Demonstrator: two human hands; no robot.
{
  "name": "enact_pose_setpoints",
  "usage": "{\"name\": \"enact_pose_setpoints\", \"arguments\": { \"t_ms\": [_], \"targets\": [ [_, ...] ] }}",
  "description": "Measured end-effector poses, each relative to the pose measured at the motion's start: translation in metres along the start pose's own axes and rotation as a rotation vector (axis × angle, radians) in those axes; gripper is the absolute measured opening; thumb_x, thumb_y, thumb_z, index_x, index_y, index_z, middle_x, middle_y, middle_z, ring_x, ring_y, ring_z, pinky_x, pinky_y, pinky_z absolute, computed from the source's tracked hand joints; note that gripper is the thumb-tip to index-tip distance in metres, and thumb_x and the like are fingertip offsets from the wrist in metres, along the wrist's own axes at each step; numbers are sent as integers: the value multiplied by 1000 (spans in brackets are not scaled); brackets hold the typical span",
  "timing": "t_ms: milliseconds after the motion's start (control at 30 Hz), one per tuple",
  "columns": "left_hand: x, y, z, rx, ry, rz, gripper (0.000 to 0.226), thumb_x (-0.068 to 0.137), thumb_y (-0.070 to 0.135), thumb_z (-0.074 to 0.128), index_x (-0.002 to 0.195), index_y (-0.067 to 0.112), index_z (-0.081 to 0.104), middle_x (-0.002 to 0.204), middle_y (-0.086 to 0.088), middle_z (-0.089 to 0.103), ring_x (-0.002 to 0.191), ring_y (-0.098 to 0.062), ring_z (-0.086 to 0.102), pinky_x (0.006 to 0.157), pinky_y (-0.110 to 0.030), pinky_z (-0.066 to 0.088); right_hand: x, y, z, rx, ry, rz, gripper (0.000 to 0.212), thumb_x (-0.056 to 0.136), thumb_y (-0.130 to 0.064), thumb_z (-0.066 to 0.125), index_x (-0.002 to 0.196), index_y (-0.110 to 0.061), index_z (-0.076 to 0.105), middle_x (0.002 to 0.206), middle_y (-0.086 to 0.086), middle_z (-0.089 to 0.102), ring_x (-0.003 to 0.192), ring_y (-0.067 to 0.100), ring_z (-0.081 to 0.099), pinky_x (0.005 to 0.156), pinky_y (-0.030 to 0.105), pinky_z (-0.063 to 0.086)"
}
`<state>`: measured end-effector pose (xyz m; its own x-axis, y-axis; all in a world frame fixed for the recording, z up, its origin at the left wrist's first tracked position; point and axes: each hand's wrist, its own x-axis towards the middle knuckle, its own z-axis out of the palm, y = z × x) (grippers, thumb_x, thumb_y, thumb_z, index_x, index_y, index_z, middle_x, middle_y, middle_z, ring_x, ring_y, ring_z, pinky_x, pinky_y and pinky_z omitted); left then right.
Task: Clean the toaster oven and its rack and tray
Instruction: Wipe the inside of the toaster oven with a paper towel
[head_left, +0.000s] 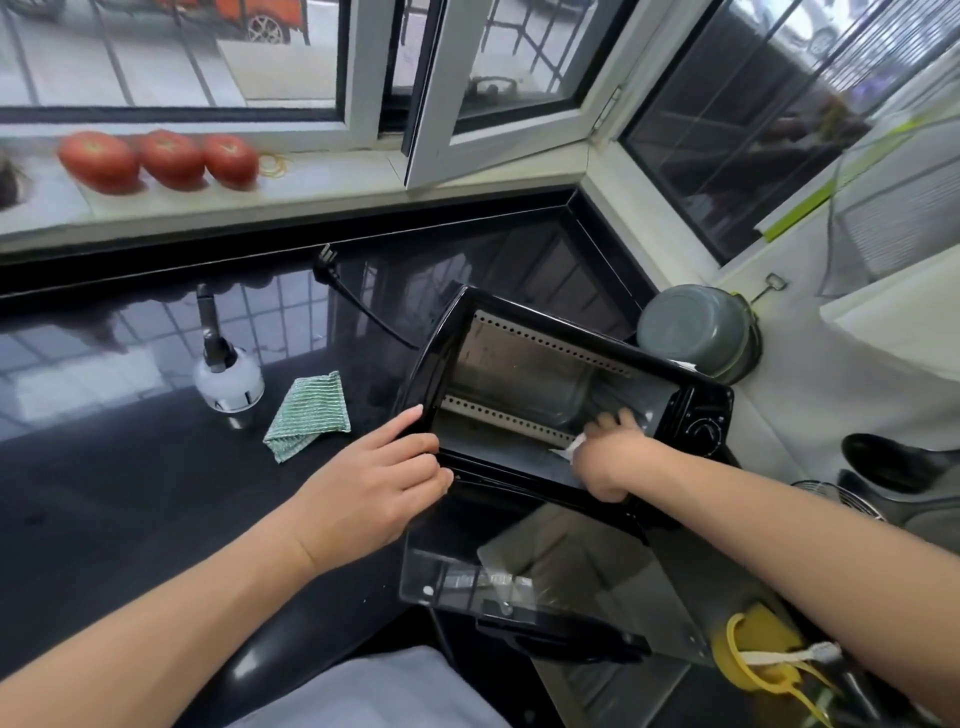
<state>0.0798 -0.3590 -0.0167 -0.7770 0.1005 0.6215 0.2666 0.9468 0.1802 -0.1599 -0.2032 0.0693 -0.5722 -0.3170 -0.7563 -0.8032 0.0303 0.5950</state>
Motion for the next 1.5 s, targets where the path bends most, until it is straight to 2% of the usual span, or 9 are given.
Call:
{"name": "enact_pose_setpoints", "arguments": {
  "t_ms": [333,600,767,833,967,1100,1200,1367,1500],
  "targets": [
    [-3,-2,-1,4,-1,23,16,93,3,71,107,9,75,90,-1,66,103,-26,68,112,-58,43,-71,40,47,130,341,-147,25,97,-36,47,102,-26,68,112,1,48,107,26,44,91,37,37],
    [0,-6,-3,-8,-8,49,23,89,2,71,110,9,75,92,-2,66,106,-27,67,114,-60,41,-141,81,63,713,587,572,27,98,-25,44,76,-16,56,79,11,59,77,34,54,64,35,37],
    [0,-6,-1,-24,-6,37,21,89,2,71,109,9,76,91,-2,67,105,-28,68,113,-60,42,-127,33,44,640,777,276,19,83,-14,69,72,-24,57,64,0,59,69,29,56,60,30,39],
    [1,-6,-1,-26,-7,34,20,90,3,71,109,9,76,91,-2,67,104,-27,68,112,-60,43,-105,14,42,568,631,128,29,73,-12,71,72,-29,47,55,-10,52,73,21,50,63,35,47],
    [2,-5,-2,-36,-6,20,19,88,3,75,106,9,76,90,-1,66,103,-27,68,111,-59,44,-69,-15,33,783,275,-60,23,87,-2,39,92,-23,45,81,-1,57,78,28,57,56,35,44],
    [1,-4,1,-45,-1,-1,17,88,2,75,103,9,76,90,-1,67,104,-27,68,112,-58,43,-53,-23,28,1034,49,2,44,98,-10,30,134,-16,53,131,16,58,119,35,52,108,41,40],
    [-1,-3,2,-45,-7,1,14,91,4,73,102,9,76,90,-1,67,104,-27,68,112,-58,43,-41,-17,29,1029,24,-14,47,100,-7,33,141,-17,52,146,14,48,134,38,41,115,41,32],
    [-1,-3,-1,-38,-16,3,14,93,6,69,104,10,77,91,0,68,105,-27,68,113,-57,43,-54,-13,27,805,336,17,31,84,7,50,94,-20,62,111,10,49,91,28,48,86,33,47],
    [2,-5,-1,-10,-19,10,15,97,7,64,102,9,78,90,0,68,103,-27,69,112,-58,44,5,-3,13,708,608,104,54,85,-1,60,135,-21,56,125,17,50,107,38,56,90,38,51]
  ]
}}
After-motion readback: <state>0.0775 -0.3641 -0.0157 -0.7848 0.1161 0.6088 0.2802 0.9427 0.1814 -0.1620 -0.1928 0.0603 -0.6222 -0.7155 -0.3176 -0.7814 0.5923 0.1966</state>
